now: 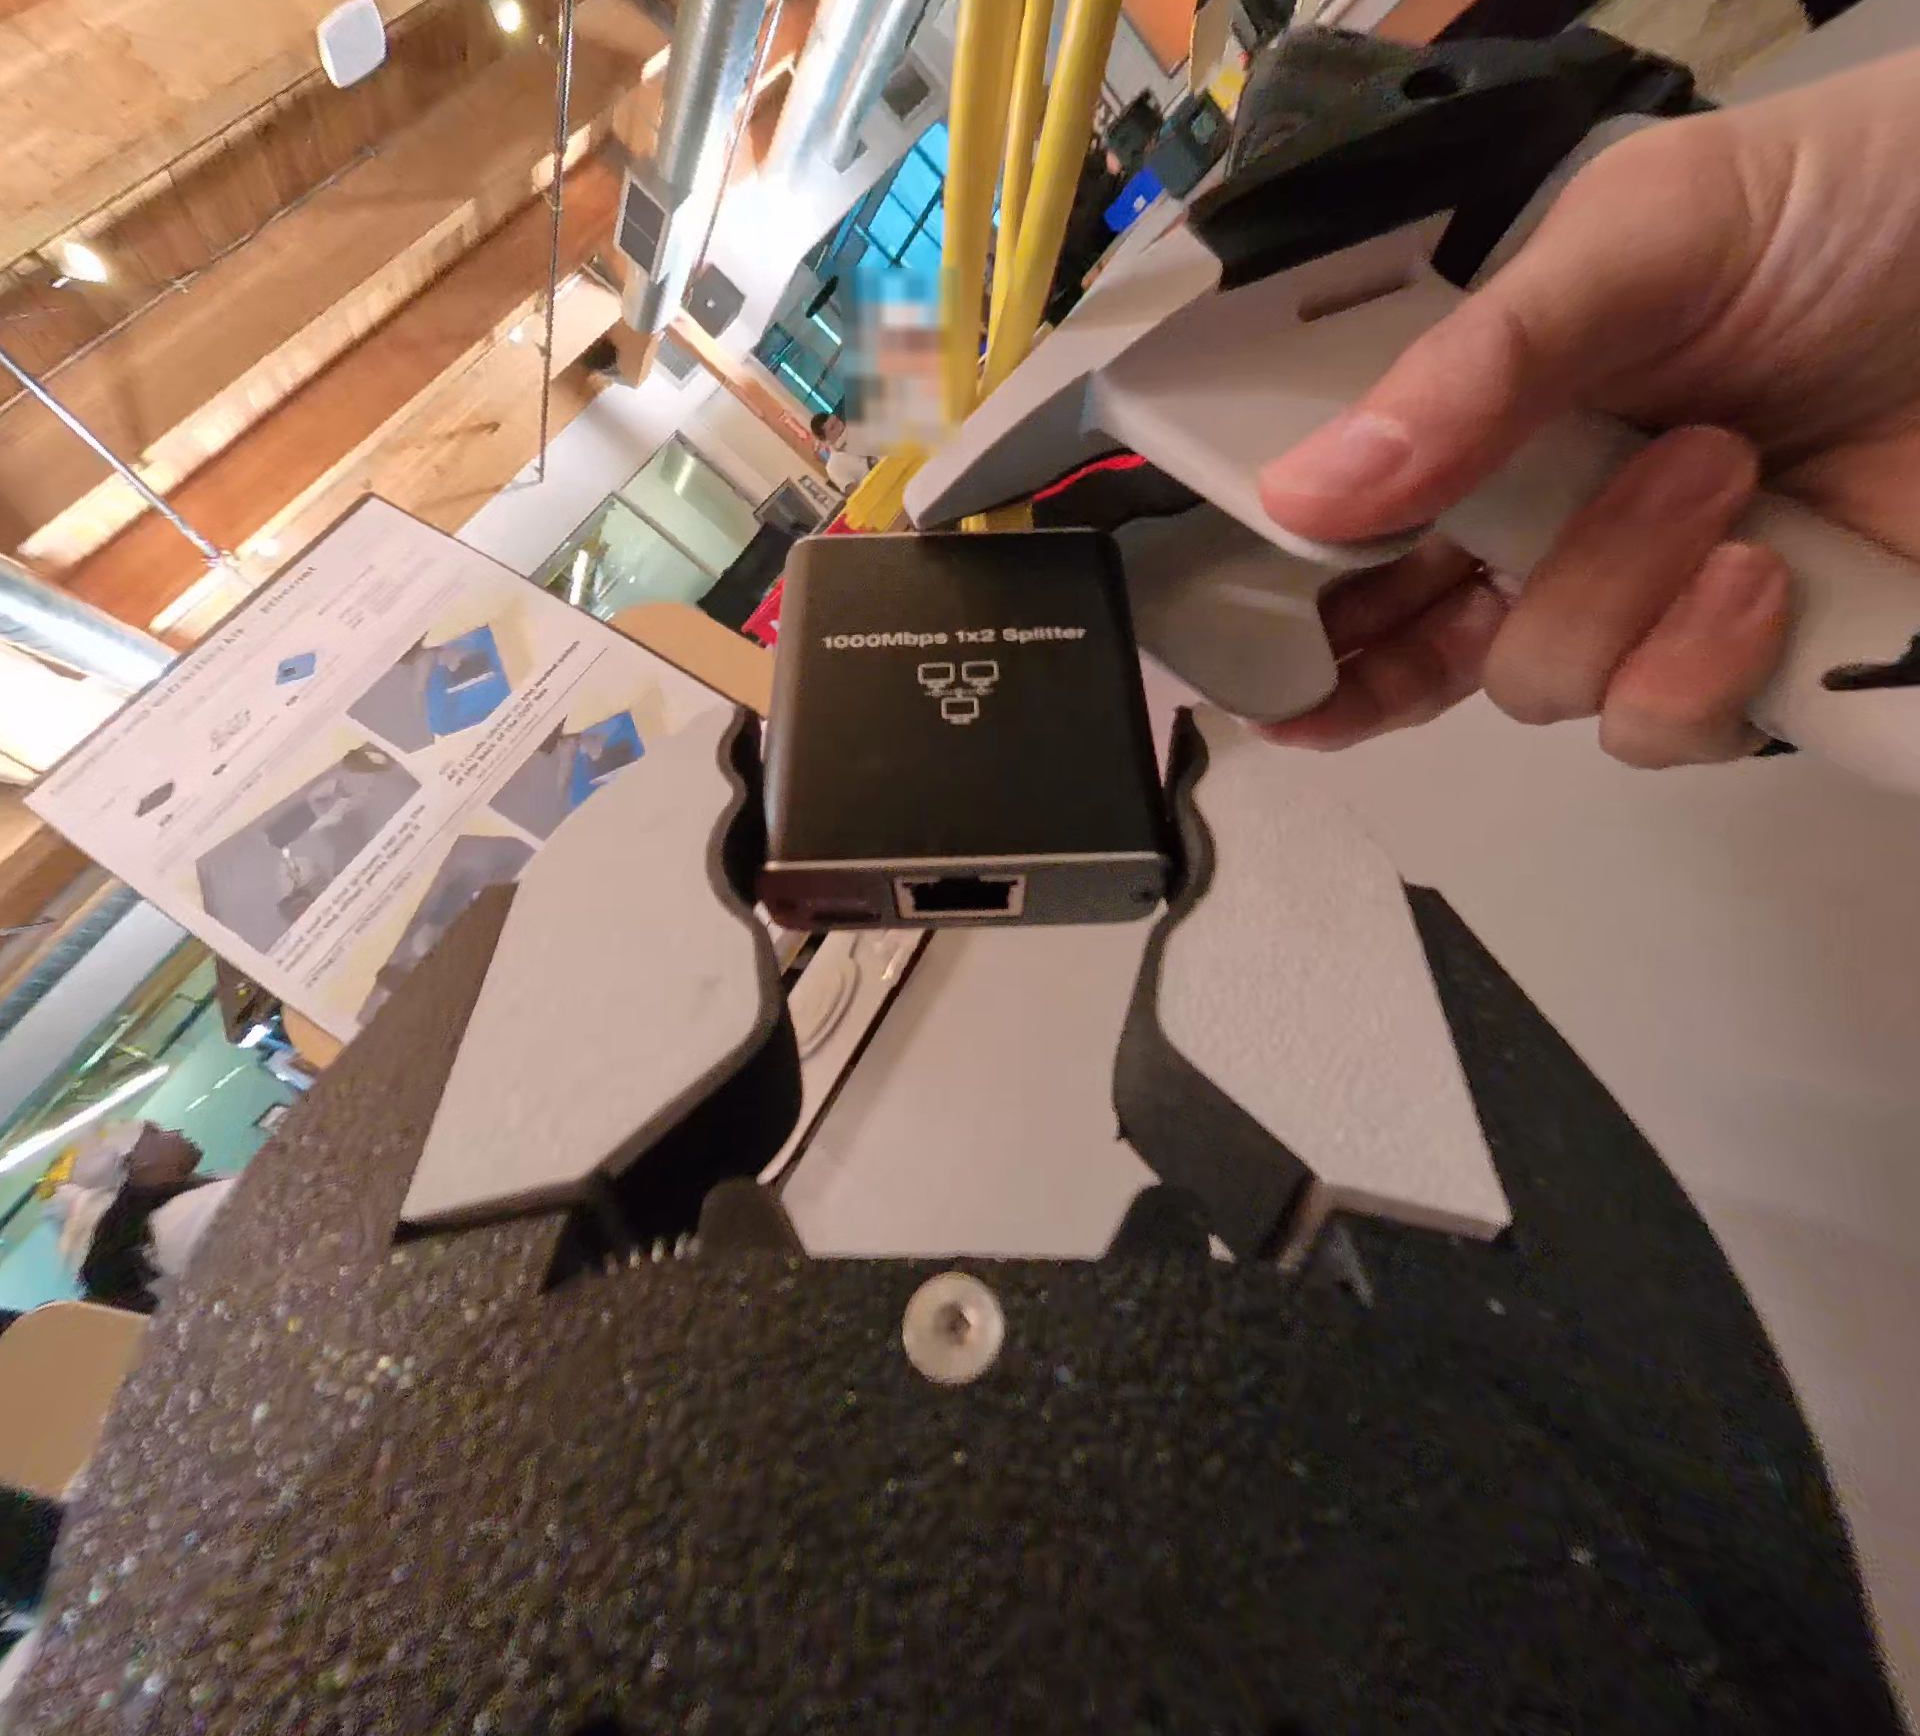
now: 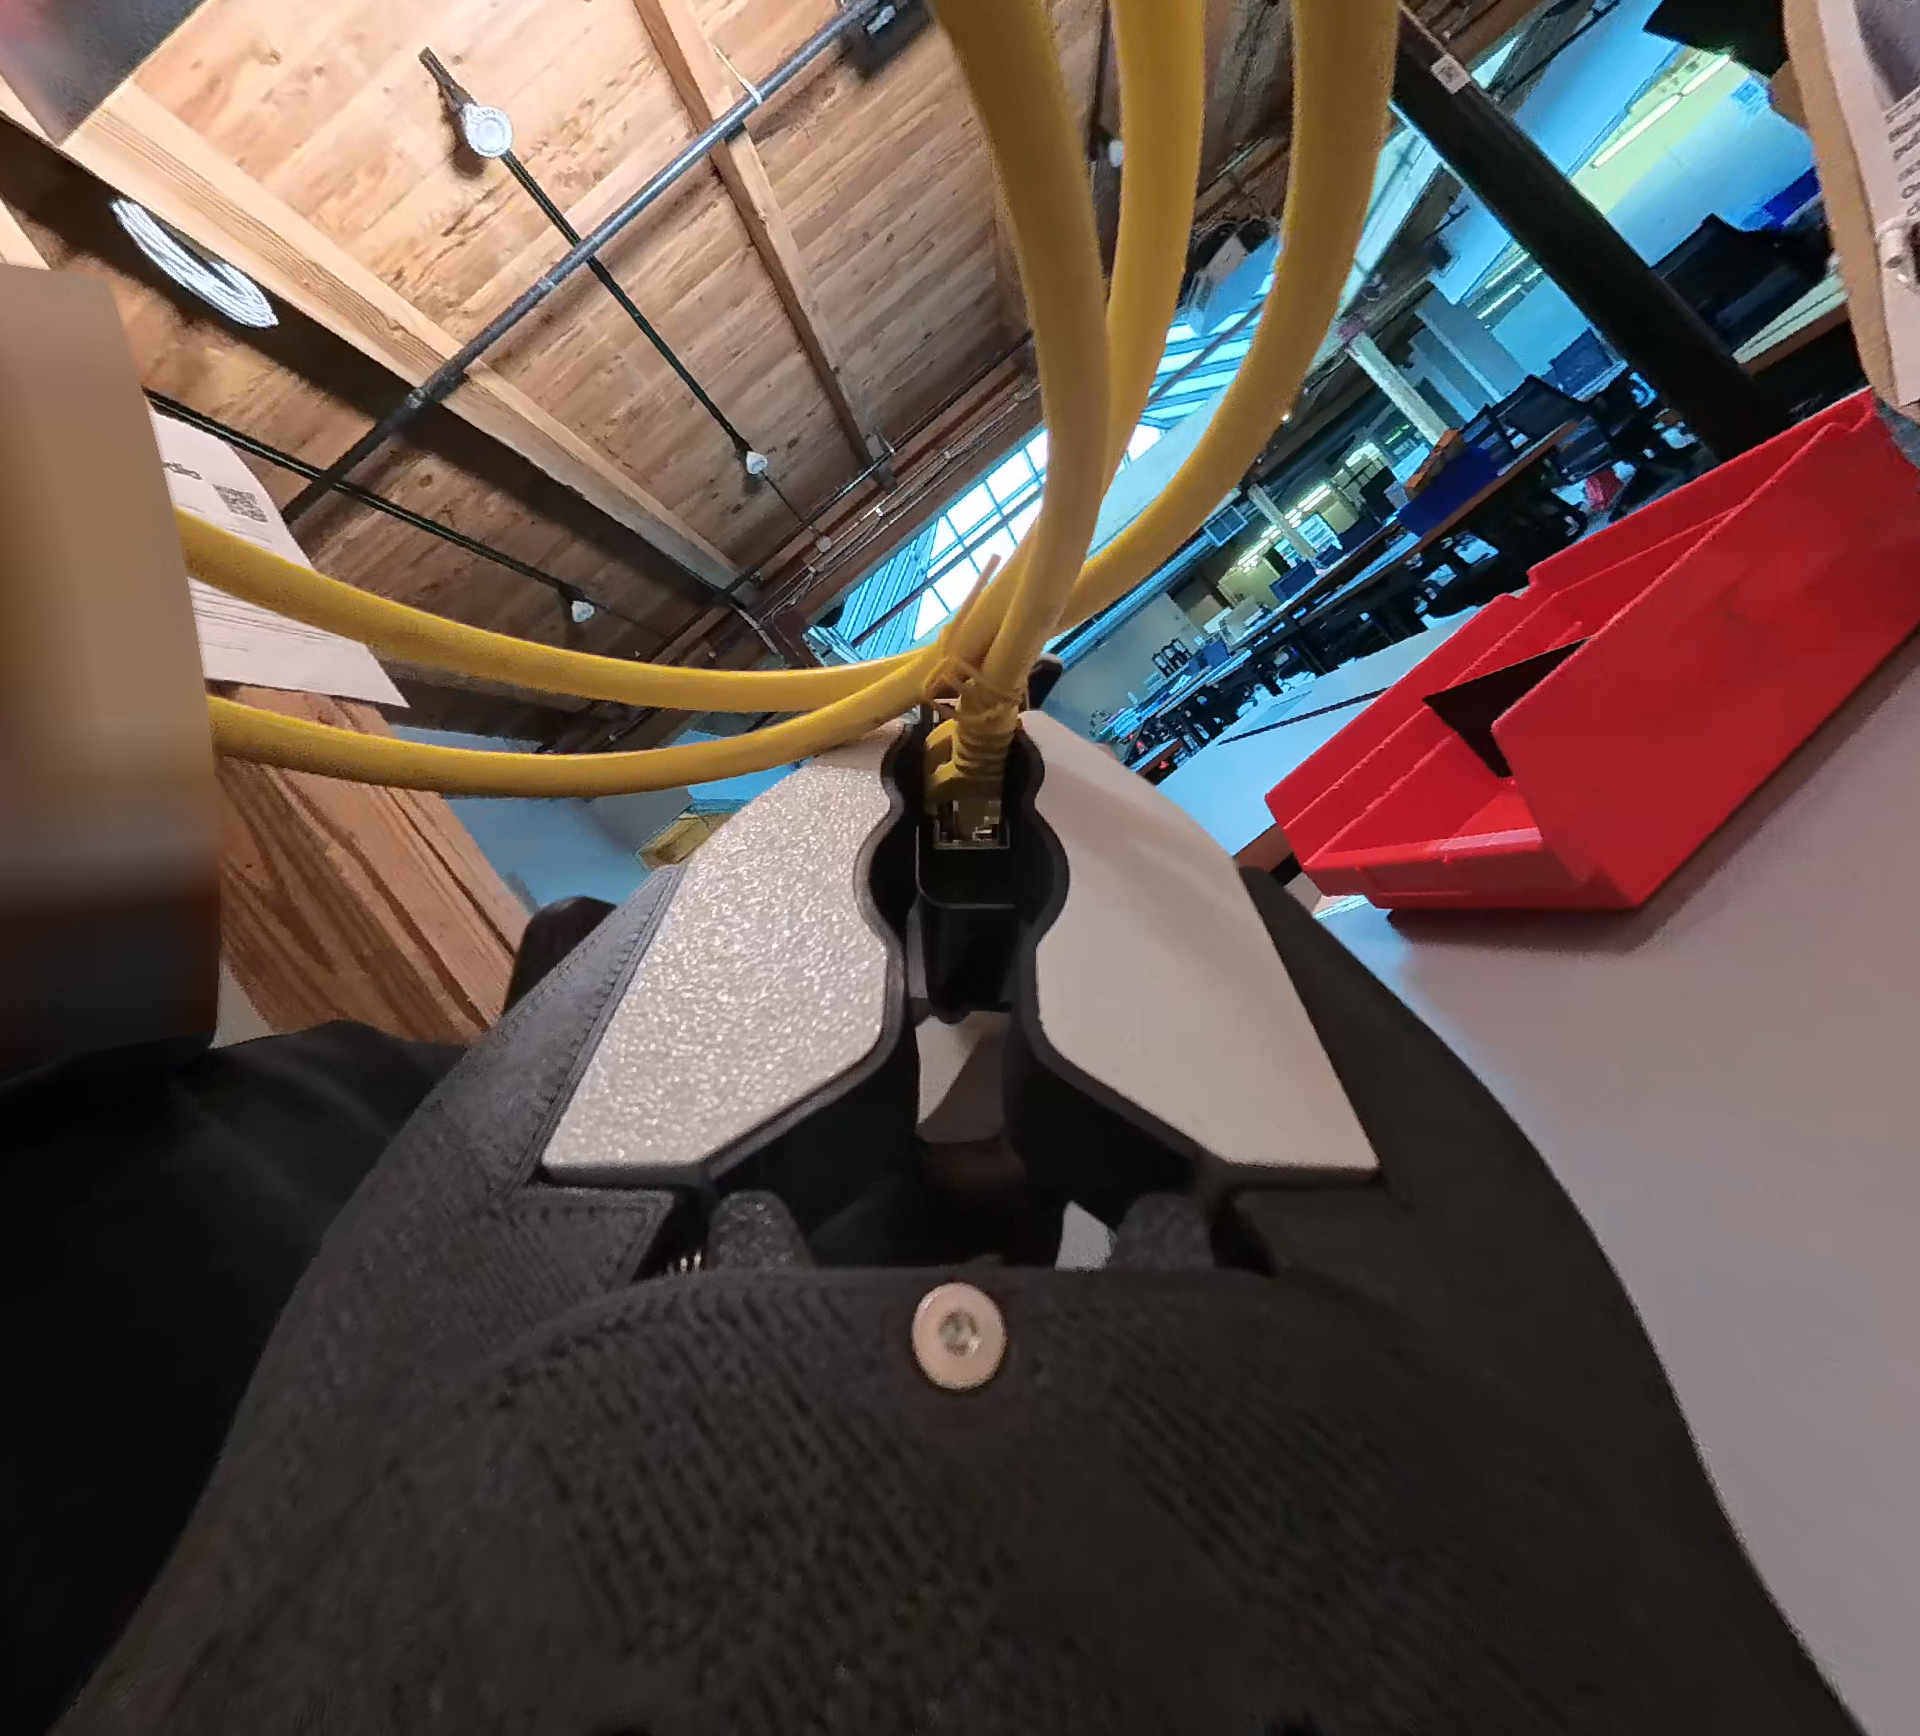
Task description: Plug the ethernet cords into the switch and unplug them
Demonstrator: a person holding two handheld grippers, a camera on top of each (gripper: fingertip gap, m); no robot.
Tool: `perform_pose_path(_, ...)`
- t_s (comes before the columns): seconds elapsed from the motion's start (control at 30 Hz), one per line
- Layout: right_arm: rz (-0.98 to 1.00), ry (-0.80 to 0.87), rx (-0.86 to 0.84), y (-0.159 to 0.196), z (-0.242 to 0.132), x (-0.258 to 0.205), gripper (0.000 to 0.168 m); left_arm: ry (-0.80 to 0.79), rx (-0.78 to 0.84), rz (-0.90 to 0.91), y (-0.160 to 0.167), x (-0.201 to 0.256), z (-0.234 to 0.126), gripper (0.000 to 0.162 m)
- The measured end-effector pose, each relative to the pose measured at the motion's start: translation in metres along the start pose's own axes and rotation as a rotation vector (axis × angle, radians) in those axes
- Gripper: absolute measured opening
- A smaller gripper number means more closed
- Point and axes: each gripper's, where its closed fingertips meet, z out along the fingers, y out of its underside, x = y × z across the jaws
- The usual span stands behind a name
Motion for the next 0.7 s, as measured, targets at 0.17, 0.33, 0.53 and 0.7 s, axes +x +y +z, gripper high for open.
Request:
perform_pose_path(0.17,-0.009,0.013,0.005,0.0,-0.004,0.009,0.015,-0.005,-0.06,-0.014,0.009,0.005,0.004,0.074)
perform_pose_path(0.33,0.002,0.025,0.05,-0.004,-0.008,0.018,0.015,-0.024,-0.142,-0.049,0.017,0.01,0.009,0.074)
perform_pose_path(0.53,-0.016,0.053,0.032,-0.001,-0.013,0.032,0.016,0.002,-0.232,-0.074,0.03,0.018,0.013,0.074)
perform_pose_path(0.7,-0.101,0.092,-0.003,-0.002,-0.015,0.034,0.016,0.002,-0.238,-0.135,0.033,0.022,0.016,0.074)
